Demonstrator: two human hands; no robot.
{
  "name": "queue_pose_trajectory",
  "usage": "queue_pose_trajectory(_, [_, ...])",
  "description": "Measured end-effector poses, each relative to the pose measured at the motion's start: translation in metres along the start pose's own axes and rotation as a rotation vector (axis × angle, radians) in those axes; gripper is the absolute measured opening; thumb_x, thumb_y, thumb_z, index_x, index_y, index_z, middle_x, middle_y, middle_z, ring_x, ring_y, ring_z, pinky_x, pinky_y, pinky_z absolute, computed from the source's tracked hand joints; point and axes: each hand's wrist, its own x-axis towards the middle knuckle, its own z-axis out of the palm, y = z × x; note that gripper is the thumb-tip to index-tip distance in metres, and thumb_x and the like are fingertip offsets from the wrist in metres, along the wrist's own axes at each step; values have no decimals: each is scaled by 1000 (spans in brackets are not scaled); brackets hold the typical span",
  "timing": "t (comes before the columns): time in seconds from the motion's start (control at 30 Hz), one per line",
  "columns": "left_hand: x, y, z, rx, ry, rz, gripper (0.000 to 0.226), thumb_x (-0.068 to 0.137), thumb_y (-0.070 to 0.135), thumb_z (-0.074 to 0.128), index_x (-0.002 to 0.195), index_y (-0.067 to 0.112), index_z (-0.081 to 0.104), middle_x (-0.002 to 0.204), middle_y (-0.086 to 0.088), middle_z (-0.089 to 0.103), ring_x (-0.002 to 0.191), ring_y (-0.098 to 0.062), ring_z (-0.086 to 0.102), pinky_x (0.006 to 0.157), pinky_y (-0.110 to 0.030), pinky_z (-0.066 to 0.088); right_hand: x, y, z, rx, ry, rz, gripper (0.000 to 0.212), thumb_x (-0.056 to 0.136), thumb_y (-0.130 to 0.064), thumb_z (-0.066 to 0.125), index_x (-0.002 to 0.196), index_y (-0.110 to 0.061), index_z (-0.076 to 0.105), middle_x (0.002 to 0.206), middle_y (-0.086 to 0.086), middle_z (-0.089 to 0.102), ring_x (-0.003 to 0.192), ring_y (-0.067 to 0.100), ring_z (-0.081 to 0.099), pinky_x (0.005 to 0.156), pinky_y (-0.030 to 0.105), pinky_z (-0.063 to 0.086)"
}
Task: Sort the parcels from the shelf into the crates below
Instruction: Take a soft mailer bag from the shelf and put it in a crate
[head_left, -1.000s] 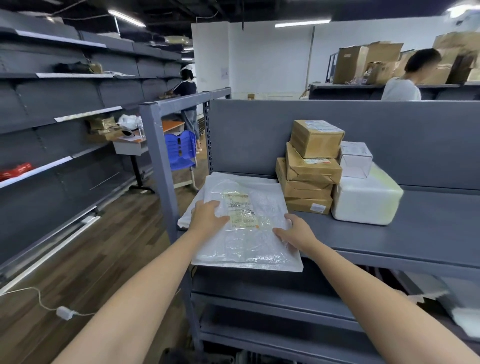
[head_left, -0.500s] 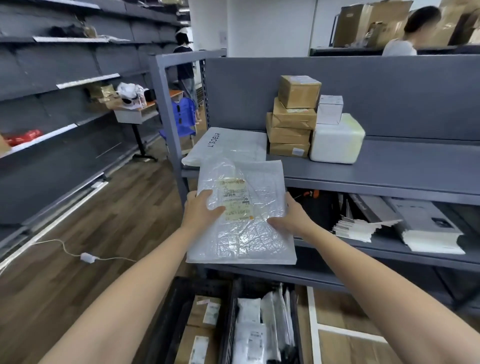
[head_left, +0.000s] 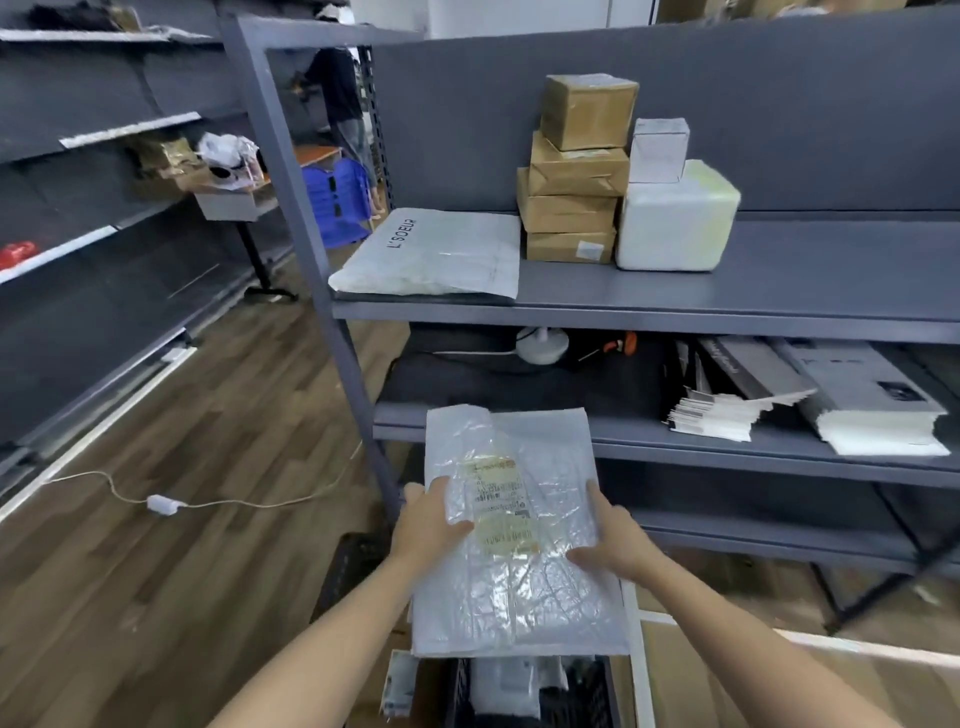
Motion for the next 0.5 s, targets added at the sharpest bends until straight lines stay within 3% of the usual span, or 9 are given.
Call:
queue_pose_trajectory(0.2, [42, -67, 104, 76, -73, -43, 71, 88, 35, 62, 146, 23, 24, 132, -5, 33, 113, -19, 52, 95, -23, 46, 68, 82, 94, -2, -78, 92, 105, 82, -34, 69, 149, -31, -12, 156, 9, 24, 136, 24, 39, 110, 33, 37])
queue_pose_trajectory(0.33, [81, -116, 183, 186, -109, -47, 70, 90, 39, 58, 148, 25, 21, 141, -7, 25, 125, -20, 44, 94, -21, 41, 127, 137, 155, -24, -124, 133, 103, 85, -34, 66, 149, -30, -14, 157, 9, 21, 140, 23, 34, 112, 33, 32])
queue_pose_trajectory(0.43, [110, -154, 246, 222, -133, -60, 74, 88, 42, 60, 148, 29, 19, 150, -11, 20, 134, -25, 38, 102, -30, 43, 172, 181, 199, -67, -144, 146, 102, 85, -40, 63, 149, -31, -16, 150, 13, 31, 130, 20, 45, 106, 28, 37])
queue_pose_trajectory(0.5, [129, -176, 287, 280, -154, -50, 79, 86, 47, 60, 149, 31, 15, 157, -12, 10, 140, -28, 30, 106, -34, 41, 200, 210, 226, -85, -147, 140, 99, 86, -42, 62, 149, -31, -14, 129, 5, 47, 102, 6, 55, 84, 19, 44])
